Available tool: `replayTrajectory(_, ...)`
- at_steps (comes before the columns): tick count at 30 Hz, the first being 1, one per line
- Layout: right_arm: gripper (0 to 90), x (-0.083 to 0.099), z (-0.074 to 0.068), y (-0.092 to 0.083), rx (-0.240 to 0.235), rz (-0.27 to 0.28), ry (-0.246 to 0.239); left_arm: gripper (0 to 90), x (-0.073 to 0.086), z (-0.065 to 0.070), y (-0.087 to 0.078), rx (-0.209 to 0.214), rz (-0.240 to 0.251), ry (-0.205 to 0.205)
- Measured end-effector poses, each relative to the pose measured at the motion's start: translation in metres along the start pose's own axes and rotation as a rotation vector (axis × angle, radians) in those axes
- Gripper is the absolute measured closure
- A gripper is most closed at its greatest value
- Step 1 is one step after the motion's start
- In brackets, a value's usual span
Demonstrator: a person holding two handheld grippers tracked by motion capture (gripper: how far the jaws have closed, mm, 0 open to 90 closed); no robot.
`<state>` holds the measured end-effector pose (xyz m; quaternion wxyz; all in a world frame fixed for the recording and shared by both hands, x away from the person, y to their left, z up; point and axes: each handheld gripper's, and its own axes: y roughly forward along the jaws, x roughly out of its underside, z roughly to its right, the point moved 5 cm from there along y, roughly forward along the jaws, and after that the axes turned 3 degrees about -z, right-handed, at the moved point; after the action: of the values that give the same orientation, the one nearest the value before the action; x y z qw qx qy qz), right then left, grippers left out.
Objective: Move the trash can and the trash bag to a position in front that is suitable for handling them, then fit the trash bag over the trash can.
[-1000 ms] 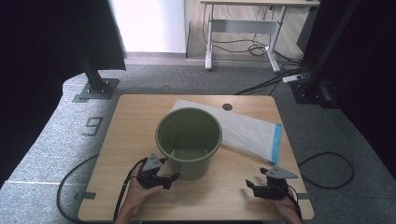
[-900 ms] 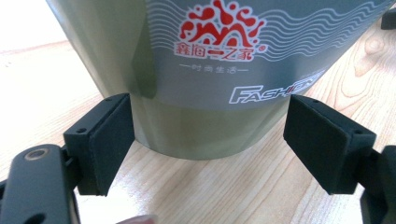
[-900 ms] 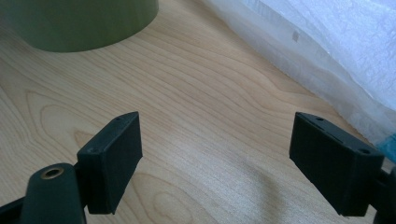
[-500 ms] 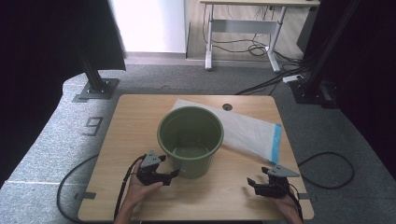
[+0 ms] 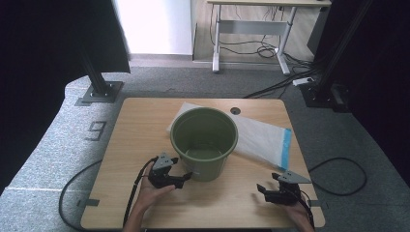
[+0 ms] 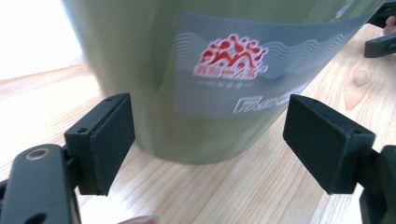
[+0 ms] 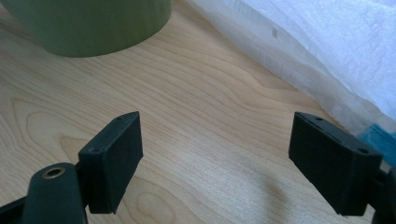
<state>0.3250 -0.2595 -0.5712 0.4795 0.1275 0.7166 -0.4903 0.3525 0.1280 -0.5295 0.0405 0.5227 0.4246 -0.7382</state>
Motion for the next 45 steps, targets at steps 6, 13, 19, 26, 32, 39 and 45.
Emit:
replayTrajectory(6, 16.6, -0.001, 0.001, 0.000, 0.011, 0.002, 0.004, 16.7, 0.012, -0.015, -0.017, -0.076, -0.016, -0.029)
replayTrajectory(13, 15.1, -0.004, 0.003, 0.002, 0.025, 0.003, 0.005, 15.9, 0.017, -0.020, -0.024, -0.118, -0.042, -0.032)
replayTrajectory(19, 13.3, -0.014, 0.006, 0.013, 0.065, -0.002, 0.005, 15.4, 0.024, -0.017, -0.032, -0.138, -0.046, -0.045)
replayTrajectory(26, 14.2, -0.046, 0.005, 0.042, 0.078, -0.007, -0.046, 15.4, 0.042, -0.021, -0.049, -0.176, -0.050, -0.111)
replayTrajectory(32, 23.7, -0.074, 0.003, 0.069, 0.046, 0.040, -0.118, 16.8, 0.063, -0.028, -0.065, -0.221, -0.051, -0.184)
replayTrajectory(39, 30.2, -0.076, 0.022, 0.079, 0.029, 0.059, -0.090, 18.4, 0.067, -0.035, -0.067, -0.254, -0.037, -0.226)
replayTrajectory(45, 25.8, -0.073, 0.038, 0.061, 0.031, 0.063, -0.056, 18.5, 0.066, -0.041, -0.063, -0.249, -0.047, -0.231)
